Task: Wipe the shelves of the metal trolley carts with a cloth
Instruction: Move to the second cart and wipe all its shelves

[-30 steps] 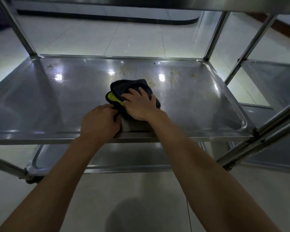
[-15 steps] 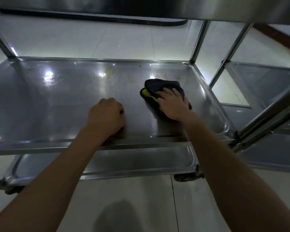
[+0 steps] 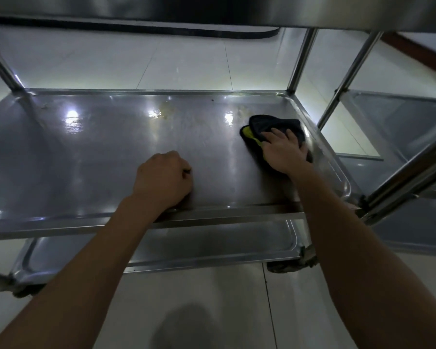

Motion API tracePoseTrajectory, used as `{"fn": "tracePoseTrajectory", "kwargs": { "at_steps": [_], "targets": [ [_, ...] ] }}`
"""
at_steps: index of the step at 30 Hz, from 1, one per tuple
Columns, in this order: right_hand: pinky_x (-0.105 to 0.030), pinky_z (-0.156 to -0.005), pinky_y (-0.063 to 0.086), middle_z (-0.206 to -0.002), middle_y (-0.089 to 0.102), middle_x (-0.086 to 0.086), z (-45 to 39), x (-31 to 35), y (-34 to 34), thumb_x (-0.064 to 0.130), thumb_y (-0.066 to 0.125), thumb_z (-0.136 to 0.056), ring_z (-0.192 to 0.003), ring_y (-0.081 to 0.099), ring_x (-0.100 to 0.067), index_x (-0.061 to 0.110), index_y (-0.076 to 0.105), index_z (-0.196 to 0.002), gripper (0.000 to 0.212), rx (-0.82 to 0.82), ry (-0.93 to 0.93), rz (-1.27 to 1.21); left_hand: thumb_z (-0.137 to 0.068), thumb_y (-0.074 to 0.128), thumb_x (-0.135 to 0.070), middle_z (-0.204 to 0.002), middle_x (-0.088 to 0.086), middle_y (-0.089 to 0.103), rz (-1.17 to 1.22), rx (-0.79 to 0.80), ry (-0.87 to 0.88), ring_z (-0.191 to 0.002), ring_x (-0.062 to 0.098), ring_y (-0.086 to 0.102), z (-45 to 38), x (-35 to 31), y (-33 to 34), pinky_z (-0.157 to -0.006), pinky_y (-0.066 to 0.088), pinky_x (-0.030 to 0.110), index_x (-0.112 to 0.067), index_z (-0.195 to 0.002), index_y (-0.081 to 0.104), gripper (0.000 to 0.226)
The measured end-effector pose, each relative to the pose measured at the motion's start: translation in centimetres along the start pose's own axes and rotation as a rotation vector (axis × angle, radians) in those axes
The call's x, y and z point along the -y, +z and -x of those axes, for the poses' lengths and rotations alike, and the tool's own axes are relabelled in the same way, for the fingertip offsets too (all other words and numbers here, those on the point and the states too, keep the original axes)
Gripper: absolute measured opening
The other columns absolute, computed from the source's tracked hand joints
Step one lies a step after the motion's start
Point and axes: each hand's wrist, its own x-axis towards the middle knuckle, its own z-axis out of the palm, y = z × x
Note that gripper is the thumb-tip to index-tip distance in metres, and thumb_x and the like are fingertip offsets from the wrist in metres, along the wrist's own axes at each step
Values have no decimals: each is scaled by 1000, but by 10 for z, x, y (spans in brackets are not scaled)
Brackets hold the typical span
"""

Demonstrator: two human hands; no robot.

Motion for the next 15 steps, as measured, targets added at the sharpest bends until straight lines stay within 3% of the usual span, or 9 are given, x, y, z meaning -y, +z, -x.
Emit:
{"fn": "tracePoseTrajectory", "kwargs": {
  "at_steps": [3,9,15],
  "targets": [
    [-67,-114,-5,-166,13,11,-8,60,14,51,23,-93,-154,-1,-27,46,30,-150,58,23,-61,-71,-92,55,-31,-106,-2,67,17,-4,31,-95,28,62,5,4,-1,-77,53,39,-27,-99,75,21],
    [-67,-115,-7,-166,12,13,-18,178,39,43,30,-99,-154,-4,-24,48,33,-149,50,175,-369,-88,-94,51,-41,-110,-4,68,21,-45,70,-96,24,63,11,16,3,-72,52,35,-30,-108,74,29],
    [-64,-116,-6,-166,14,11,-22,186,41,41,32,-102,-154,-2,-22,46,37,-148,47,193,-446,-124,-93,48,-41,-112,-6,64,2,26,31,-99,20,60,8,14,4,-77,54,40,-28,-111,71,32]
  ]
}}
